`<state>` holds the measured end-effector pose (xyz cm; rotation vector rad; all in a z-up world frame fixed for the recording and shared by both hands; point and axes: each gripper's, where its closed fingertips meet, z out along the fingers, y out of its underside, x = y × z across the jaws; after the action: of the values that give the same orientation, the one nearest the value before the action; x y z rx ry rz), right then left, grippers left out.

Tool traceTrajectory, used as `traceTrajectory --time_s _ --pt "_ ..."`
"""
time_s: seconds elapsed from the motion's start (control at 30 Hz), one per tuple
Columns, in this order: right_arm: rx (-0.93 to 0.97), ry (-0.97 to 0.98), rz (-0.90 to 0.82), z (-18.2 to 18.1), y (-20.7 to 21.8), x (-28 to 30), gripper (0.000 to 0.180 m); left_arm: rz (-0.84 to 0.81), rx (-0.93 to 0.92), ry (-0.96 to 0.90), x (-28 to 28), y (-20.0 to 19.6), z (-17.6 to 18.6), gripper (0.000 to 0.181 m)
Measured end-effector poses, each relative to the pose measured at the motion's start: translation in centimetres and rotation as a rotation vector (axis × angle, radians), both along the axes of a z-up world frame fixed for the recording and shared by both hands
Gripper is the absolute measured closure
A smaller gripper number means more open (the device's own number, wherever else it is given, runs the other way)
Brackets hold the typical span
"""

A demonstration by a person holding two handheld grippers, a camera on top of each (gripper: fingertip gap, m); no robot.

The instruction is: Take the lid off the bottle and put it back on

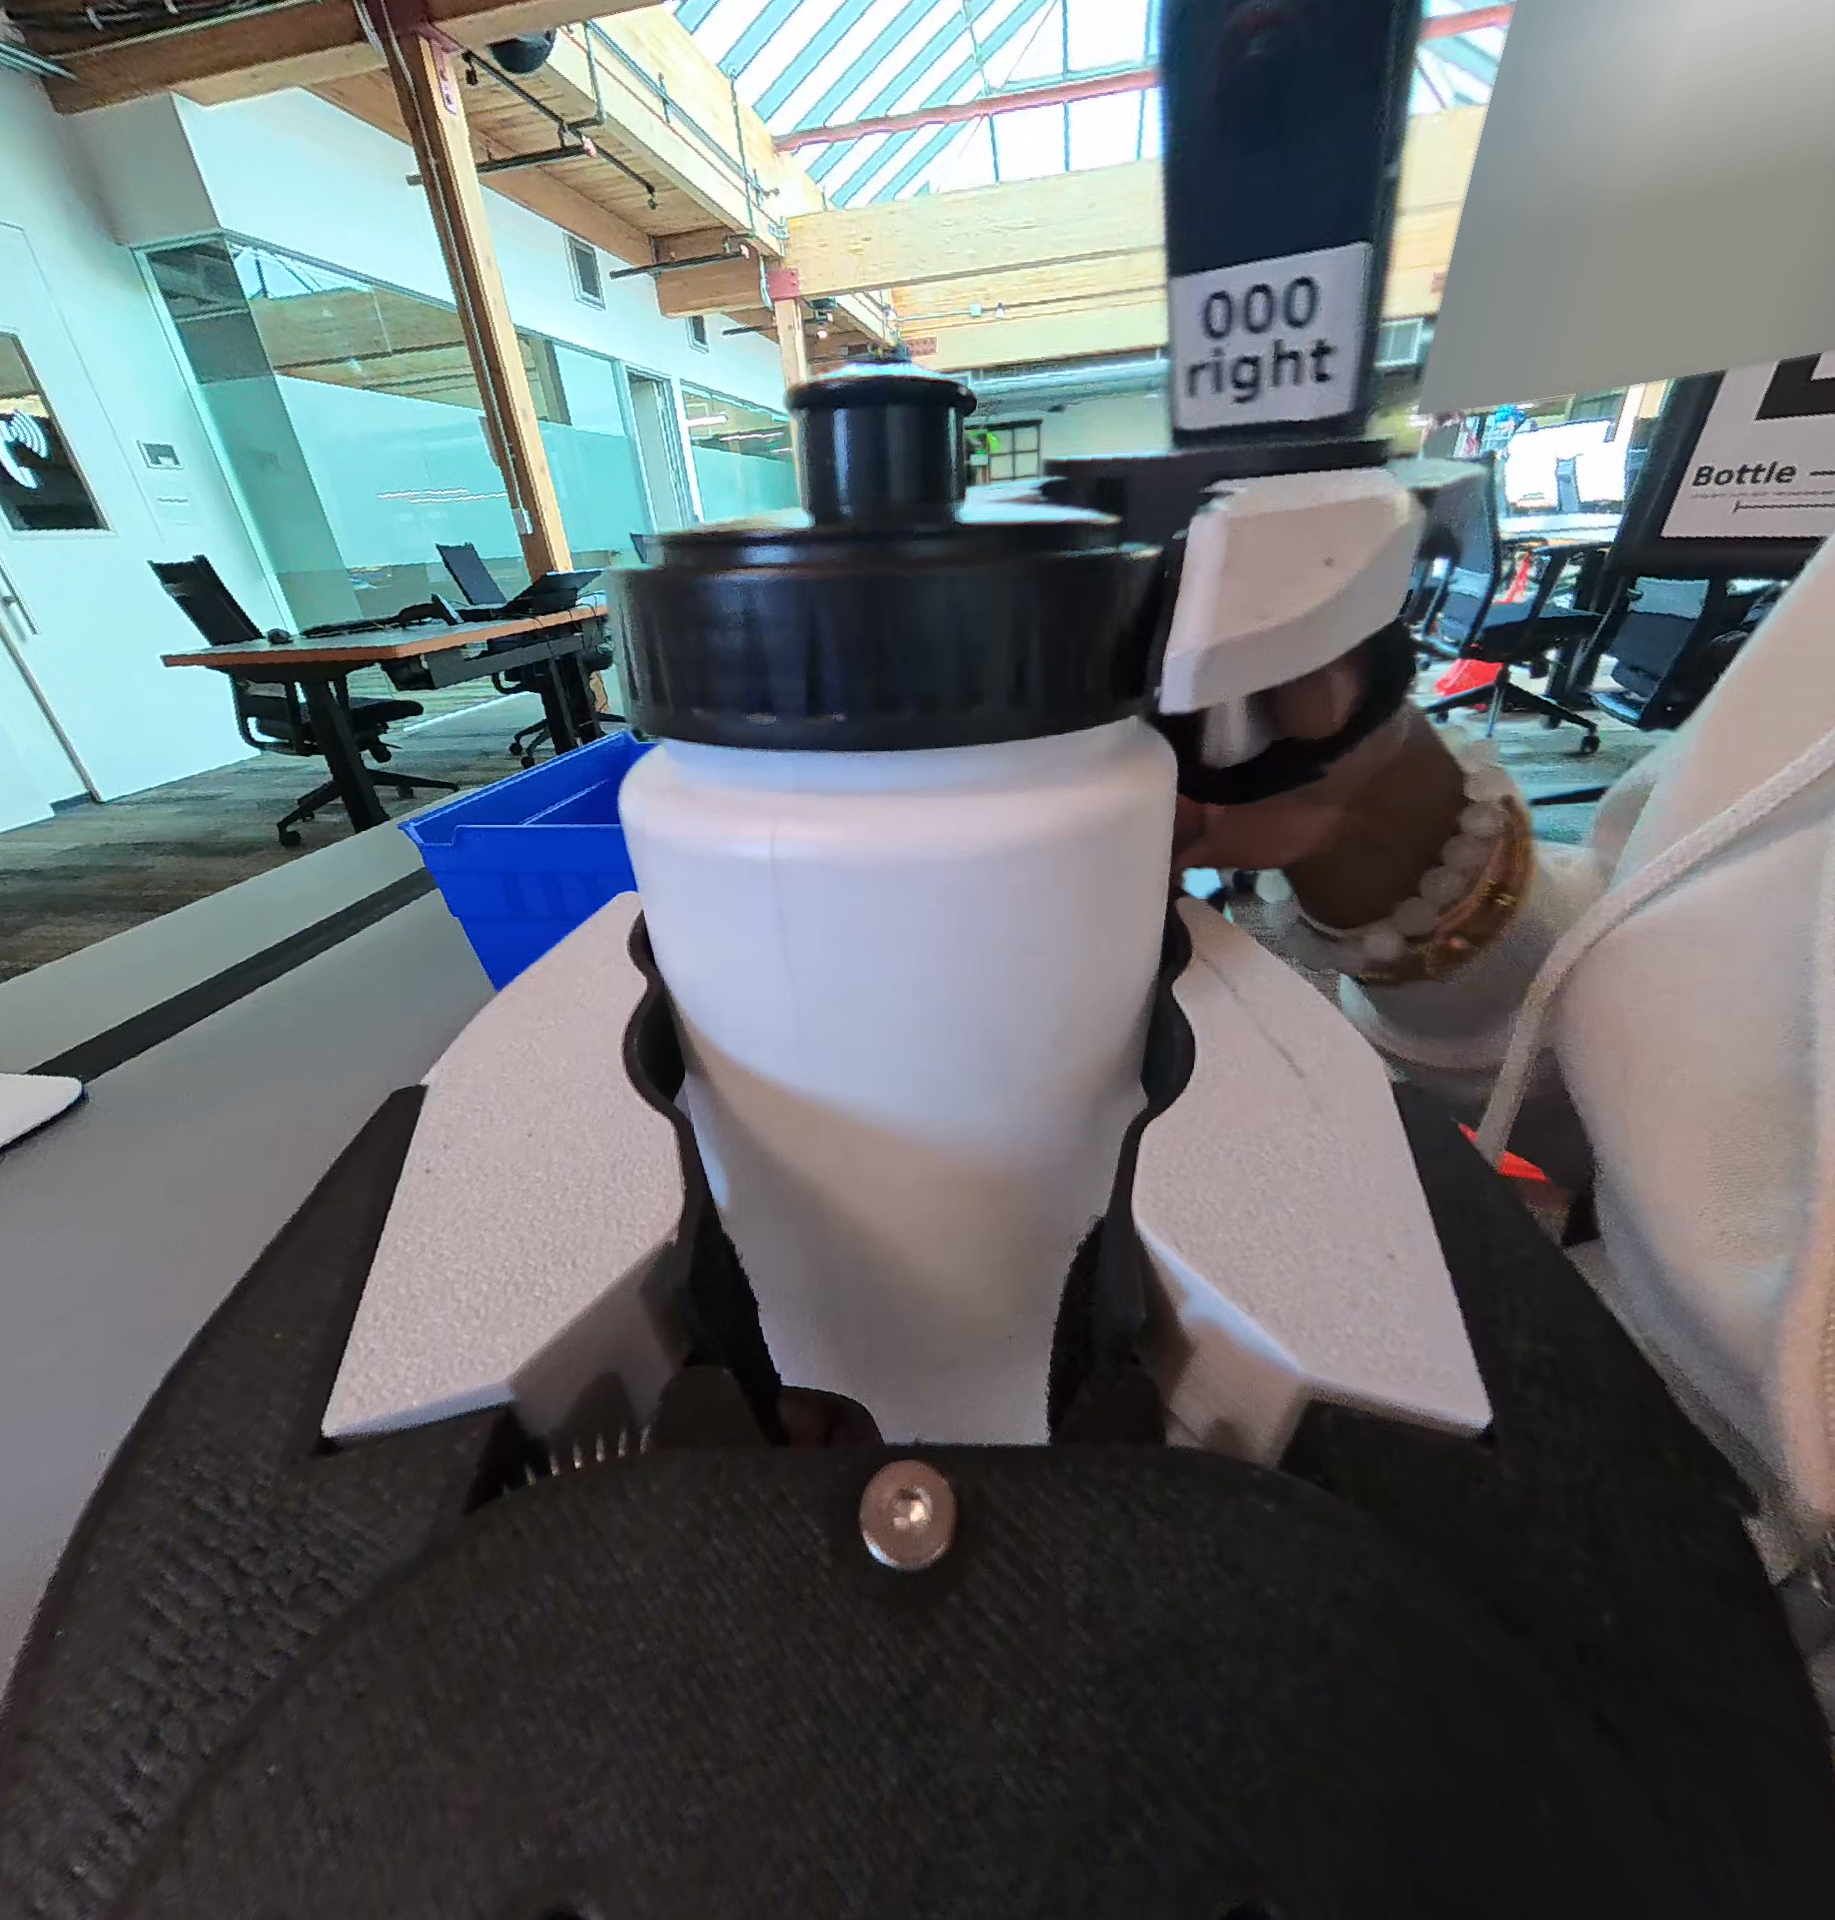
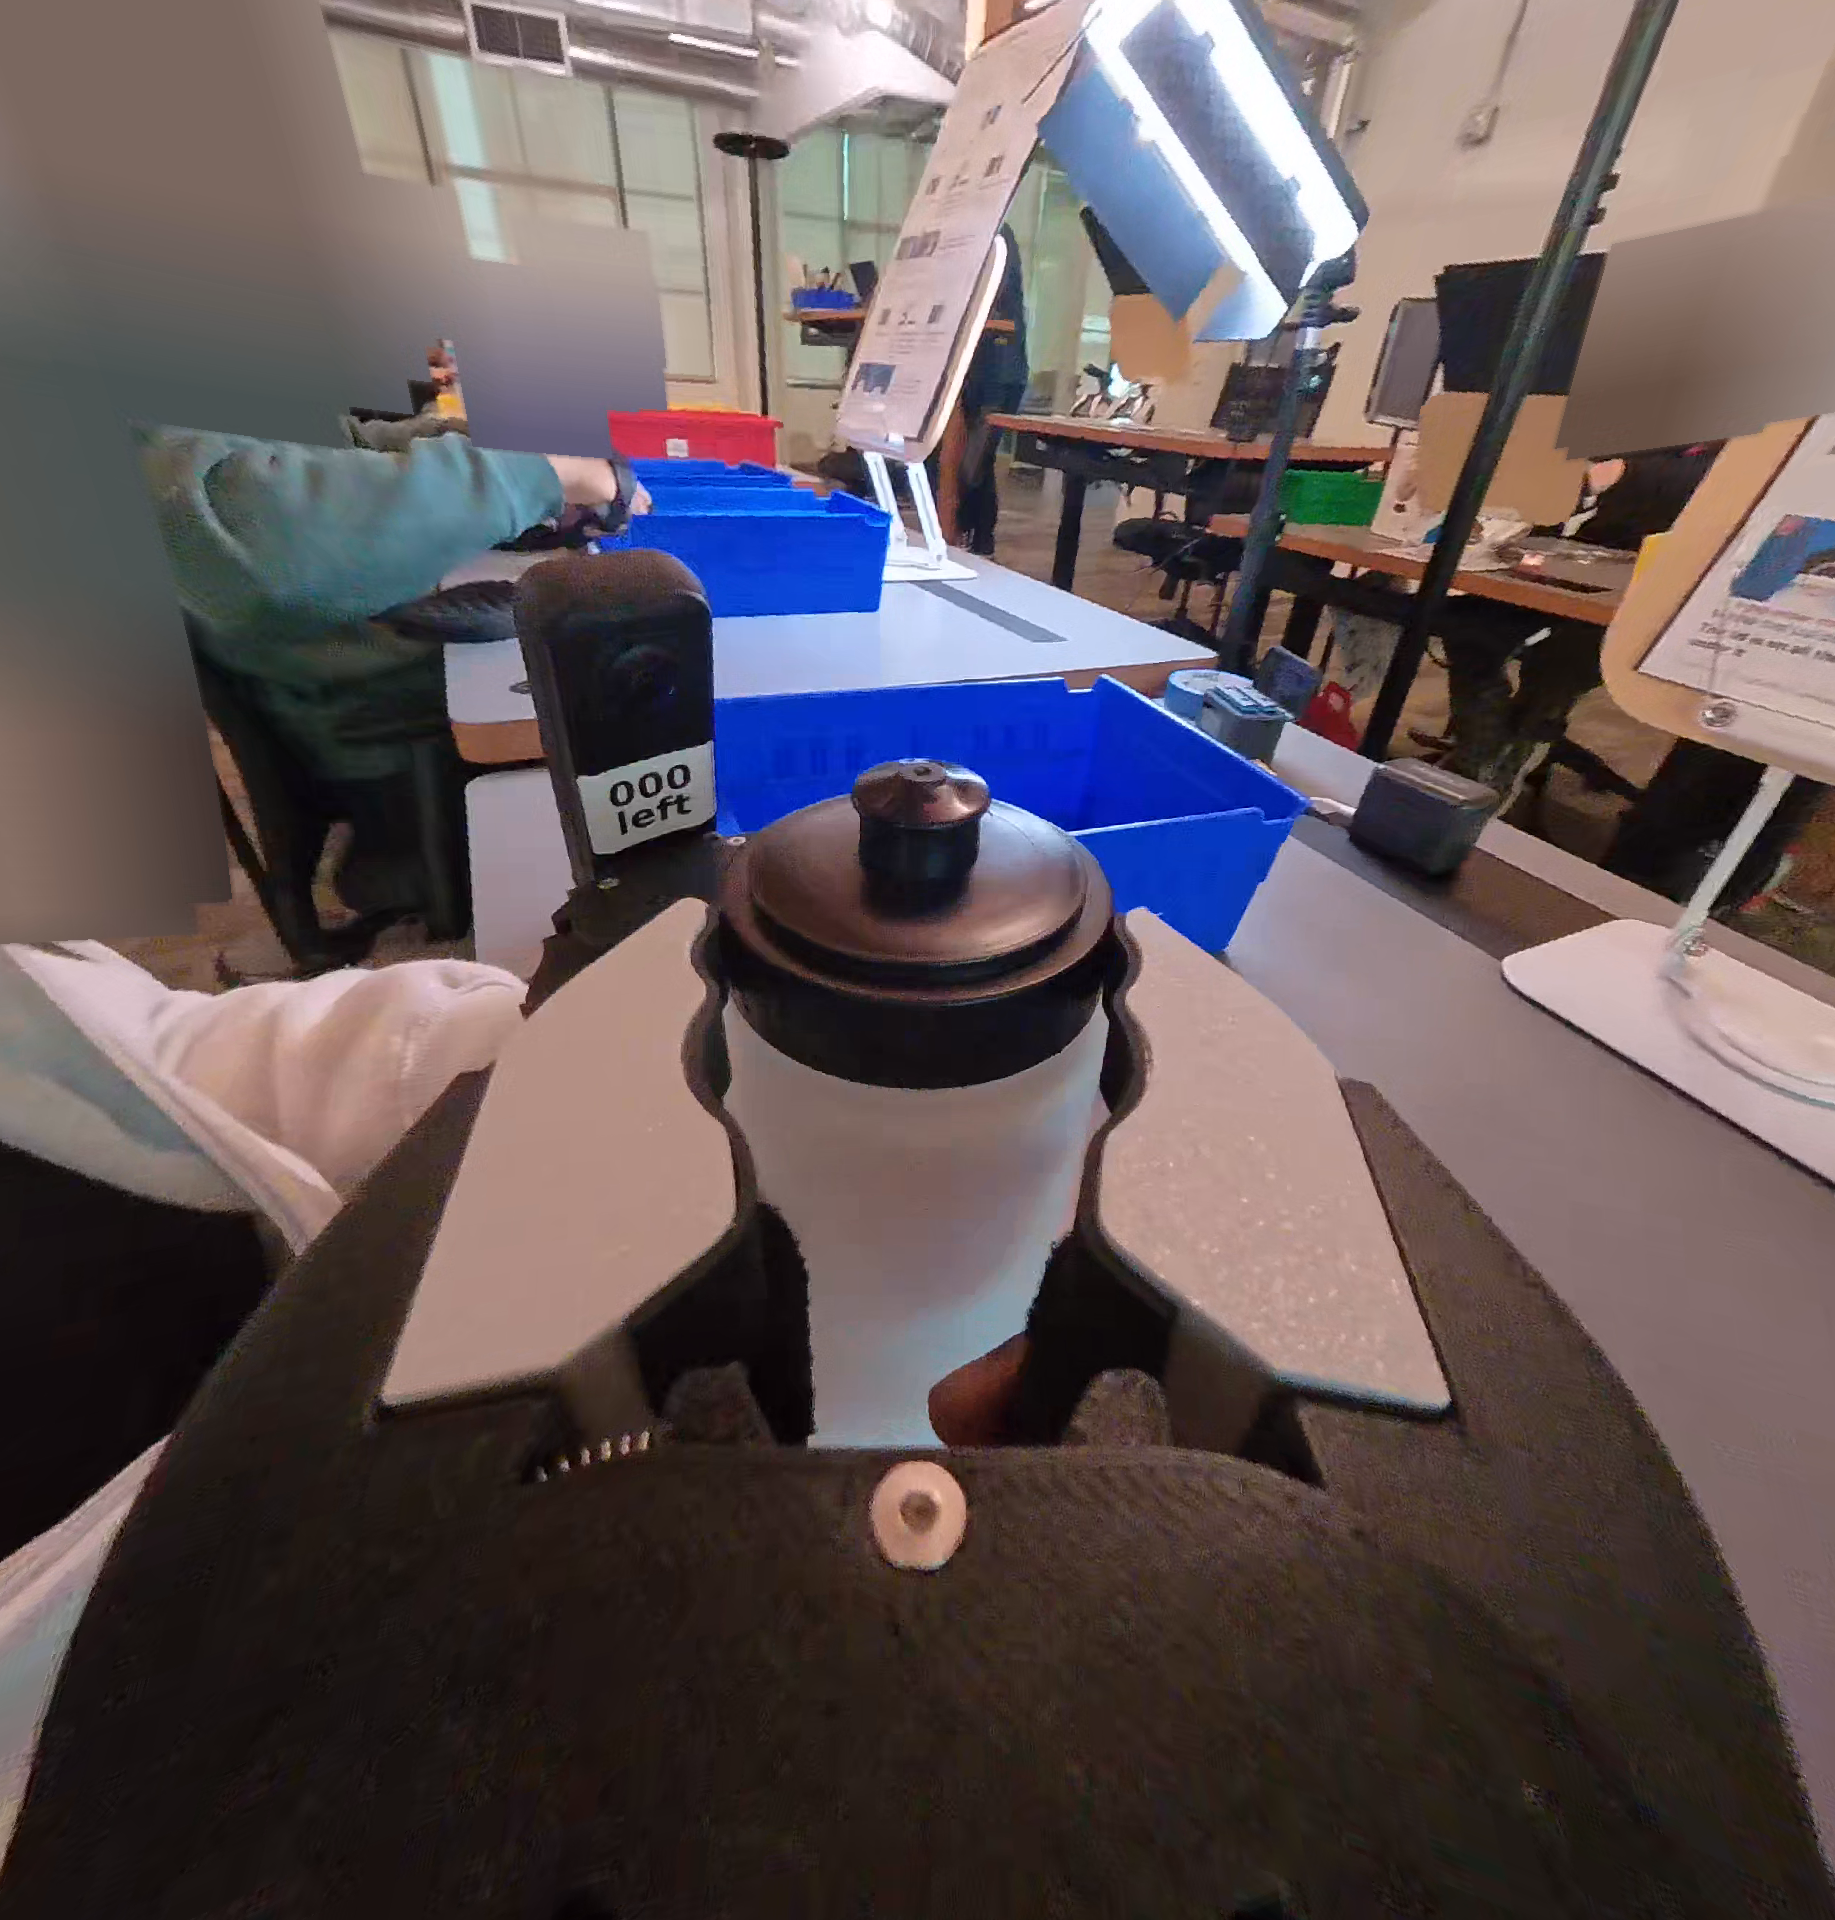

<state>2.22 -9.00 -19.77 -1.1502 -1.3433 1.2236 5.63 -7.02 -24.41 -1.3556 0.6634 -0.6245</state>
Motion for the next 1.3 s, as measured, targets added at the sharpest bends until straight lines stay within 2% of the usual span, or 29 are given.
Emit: traceTrajectory --time_s 0.07,0.23,0.33,0.4,0.47,0.6,0.67,0.77,0.83,0.93,1.07,1.13,1.23,1.3 --pt "-0.007 -0.024 0.128 0.0 -0.3 0.1 0.110 -0.006 0.005 0.005 0.1 -0.1 0.0 0.092" --pt "-0.042 -0.029 0.589 0.0 -0.9 0.8 0.110 -0.037 0.002 0.008 0.6 -0.3 0.0 0.092" --pt "-0.065 -0.012 0.703 0.1 -0.8 0.6 0.110 -0.029 -0.007 -0.003 0.3 -0.1 0.0 0.092" --pt "-0.070 -0.007 0.666 0.2 -0.7 0.5 0.107 -0.026 -0.006 -0.003 0.3 -0.1 0.0 0.092" --pt "-0.089 0.012 0.533 0.7 -0.1 0.4 0.088 -0.017 -0.003 -0.003 0.2 -0.1 0.0 0.092" --pt "-0.145 0.046 0.139 1.4 1.0 0.8 0.087 -0.001 0.000 -0.005 0.2 0.0 0.0 0.092" --pt "-0.133 0.080 0.006 1.4 0.3 1.0 0.085 0.001 0.000 -0.005 0.2 0.0 0.0 0.092" --pt "-0.044 0.072 -0.139 1.1 0.0 0.5 0.094 0.004 0.002 -0.003 0.2 0.0 0.0 0.092" --pt "0.016 0.020 -0.162 0.4 -0.2 -0.2 0.105 0.009 0.003 -0.001 0.1 0.0 0.1 0.092" --pt "0.071 -0.014 -0.031 0.3 -0.7 -0.3 0.106 -0.008 0.016 0.003 0.2 -0.4 0.1 0.092" --pt "0.039 -0.024 0.380 0.3 -1.5 0.4 0.106 -0.030 0.014 0.016 0.7 -0.5 0.0 0.092" --pt "0.028 -0.019 0.512 0.3 -1.5 0.4 0.106 -0.026 0.004 0.004 0.6 -0.3 0.0 0.092" --pt "0.045 -0.047 0.539 0.3 -1.3 0.1 0.105 -0.021 -0.003 -0.005 0.4 -0.2 0.0 0.092" --pt "0.052 0.024 0.509 1.9 -1.4 0.6 0.105 -0.021 -0.001 -0.005 0.4 -0.2 0.0 0.092"
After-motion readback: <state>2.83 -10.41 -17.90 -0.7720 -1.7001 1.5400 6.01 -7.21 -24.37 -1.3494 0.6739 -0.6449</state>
